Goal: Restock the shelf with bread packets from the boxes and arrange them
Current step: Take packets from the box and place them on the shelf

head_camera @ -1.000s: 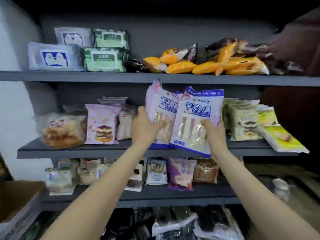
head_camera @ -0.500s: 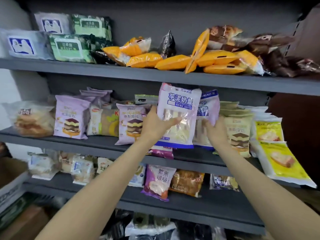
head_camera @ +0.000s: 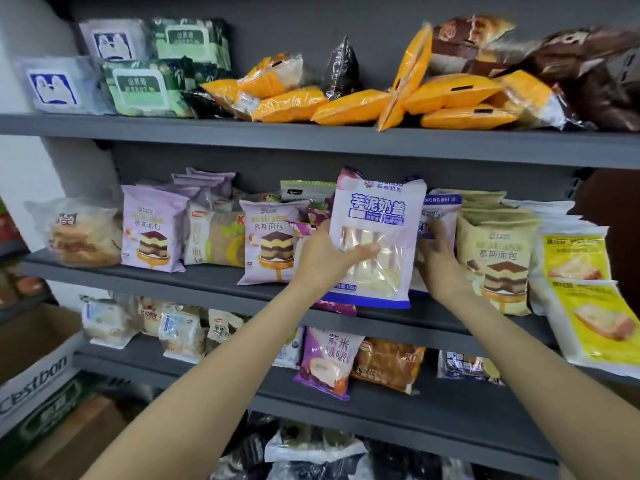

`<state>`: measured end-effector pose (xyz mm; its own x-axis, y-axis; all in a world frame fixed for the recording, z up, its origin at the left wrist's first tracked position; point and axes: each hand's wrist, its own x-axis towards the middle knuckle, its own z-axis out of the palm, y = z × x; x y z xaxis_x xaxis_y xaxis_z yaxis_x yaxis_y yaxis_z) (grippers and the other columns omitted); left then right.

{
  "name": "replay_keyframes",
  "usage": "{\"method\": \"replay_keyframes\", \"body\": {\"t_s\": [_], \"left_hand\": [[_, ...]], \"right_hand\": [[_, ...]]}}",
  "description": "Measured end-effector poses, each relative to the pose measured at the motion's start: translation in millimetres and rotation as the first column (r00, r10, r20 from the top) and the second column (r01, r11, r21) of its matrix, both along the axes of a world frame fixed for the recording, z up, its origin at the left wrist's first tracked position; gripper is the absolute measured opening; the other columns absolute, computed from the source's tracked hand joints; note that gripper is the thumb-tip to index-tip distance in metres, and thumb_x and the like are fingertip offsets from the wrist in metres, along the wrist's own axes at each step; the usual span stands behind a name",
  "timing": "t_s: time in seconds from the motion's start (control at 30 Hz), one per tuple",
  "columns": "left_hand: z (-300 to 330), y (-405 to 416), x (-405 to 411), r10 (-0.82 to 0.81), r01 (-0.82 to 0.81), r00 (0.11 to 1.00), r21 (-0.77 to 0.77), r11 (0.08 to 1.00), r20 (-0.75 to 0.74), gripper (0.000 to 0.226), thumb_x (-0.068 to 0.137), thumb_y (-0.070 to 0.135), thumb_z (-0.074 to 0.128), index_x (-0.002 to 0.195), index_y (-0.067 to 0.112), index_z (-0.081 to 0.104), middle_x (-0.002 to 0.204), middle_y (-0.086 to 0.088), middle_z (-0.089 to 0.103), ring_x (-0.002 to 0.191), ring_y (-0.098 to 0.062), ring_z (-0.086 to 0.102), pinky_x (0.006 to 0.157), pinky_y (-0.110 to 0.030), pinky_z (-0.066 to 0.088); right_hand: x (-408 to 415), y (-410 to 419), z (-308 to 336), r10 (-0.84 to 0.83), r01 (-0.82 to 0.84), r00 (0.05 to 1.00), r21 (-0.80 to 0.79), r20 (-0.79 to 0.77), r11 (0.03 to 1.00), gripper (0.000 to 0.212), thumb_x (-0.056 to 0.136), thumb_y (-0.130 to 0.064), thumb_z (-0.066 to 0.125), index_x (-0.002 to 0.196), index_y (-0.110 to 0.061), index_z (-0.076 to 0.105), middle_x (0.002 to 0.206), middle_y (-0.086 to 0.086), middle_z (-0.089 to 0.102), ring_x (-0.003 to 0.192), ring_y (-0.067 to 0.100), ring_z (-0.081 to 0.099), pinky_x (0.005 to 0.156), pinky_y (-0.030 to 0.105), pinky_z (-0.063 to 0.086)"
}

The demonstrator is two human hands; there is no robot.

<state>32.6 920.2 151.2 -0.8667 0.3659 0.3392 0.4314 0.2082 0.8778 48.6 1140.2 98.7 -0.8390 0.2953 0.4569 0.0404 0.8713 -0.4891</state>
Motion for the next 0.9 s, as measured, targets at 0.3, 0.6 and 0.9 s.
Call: {"method": "replay_keyframes", "body": {"t_s": [0.3, 0.6, 0.9], "left_hand": [[-14, 77, 3, 0.021, -0.021, 1.0, 0.012, 1.0, 0.007, 0.064, 0.069, 0.021, 0.083, 0.124, 0.009, 0.051, 0.112, 0.001, 0.064, 0.101, -0.015, 0.061, 0.079, -0.022, 0.046], [-24, 106, -5, 0.14, -0.126, 0.989, -0.219, 0.968, 0.051, 0.059, 0.084, 0.012, 0.068, 0.129, 0.0, 0.03, 0.127, -0.015, 0.058, 0.117, -0.028, 0.057, 0.087, -0.028, 0.045], [-6, 98, 2, 0.17, -0.172, 0.985, -0.212, 0.962, -0.026, 0.062, 0.082, 0.008, 0.07, 0.129, 0.002, 0.03, 0.128, -0.015, 0.051, 0.118, -0.025, 0.054, 0.08, -0.022, 0.045]], "right_hand": [[43, 3, 34, 0.055, -0.205, 0.952, -0.494, -0.301, 0.845, 0.061, 0.084, -0.013, 0.068, 0.136, -0.009, 0.038, 0.132, 0.006, 0.056, 0.118, 0.018, 0.056, 0.098, 0.036, 0.048], [39, -3, 2, -0.238, 0.257, 0.915, 0.017, -0.326, 0.966, 0.09, 0.075, -0.009, 0.077, 0.147, -0.01, 0.022, 0.137, 0.022, 0.035, 0.125, 0.032, 0.042, 0.098, 0.036, 0.043], [44, -2, 8, -0.206, 0.321, 0.917, 0.323, -0.343, 0.89, 0.082, 0.067, -0.017, 0.084, 0.138, -0.01, 0.042, 0.143, 0.025, 0.033, 0.132, 0.038, 0.036, 0.096, 0.042, 0.046]]}}
